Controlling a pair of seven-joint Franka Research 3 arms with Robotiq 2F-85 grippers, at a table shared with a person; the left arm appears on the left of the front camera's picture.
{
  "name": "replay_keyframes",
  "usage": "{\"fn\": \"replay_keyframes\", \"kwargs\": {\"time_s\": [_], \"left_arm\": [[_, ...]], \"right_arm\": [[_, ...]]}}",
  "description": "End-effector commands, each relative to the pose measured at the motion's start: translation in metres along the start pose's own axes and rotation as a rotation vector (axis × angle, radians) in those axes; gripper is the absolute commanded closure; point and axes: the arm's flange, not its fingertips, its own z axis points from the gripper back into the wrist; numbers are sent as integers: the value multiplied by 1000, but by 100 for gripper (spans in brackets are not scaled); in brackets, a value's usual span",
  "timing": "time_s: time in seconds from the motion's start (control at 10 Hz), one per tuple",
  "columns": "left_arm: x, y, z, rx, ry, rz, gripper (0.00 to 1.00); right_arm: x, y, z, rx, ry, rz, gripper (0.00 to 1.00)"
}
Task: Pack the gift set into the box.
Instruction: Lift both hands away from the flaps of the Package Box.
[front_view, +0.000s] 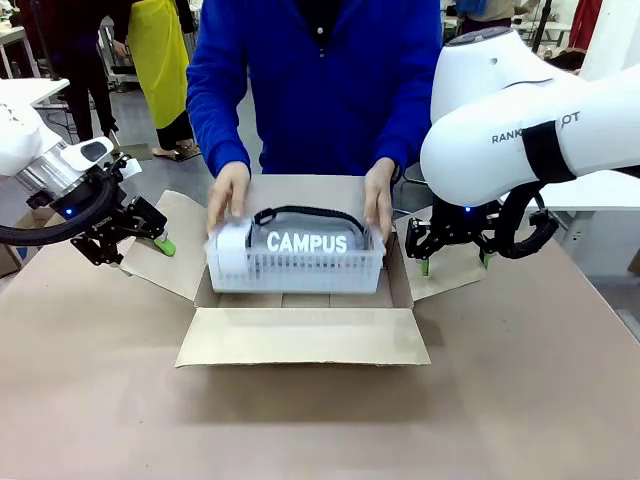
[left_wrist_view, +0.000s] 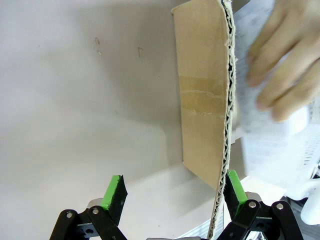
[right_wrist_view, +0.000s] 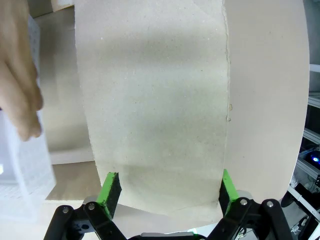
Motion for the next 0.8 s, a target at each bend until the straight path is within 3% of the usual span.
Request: {"fn": "replay_keyframes", "kwargs": {"time_s": [0.0,0.7], "left_arm": [[-3,0,0,22,-3,8,0],[-3,0,0,22,-3,8,0]], "right_arm": [[4,2,3,-24,-13,-21,0],[4,2,3,-24,-13,-21,0]]}}
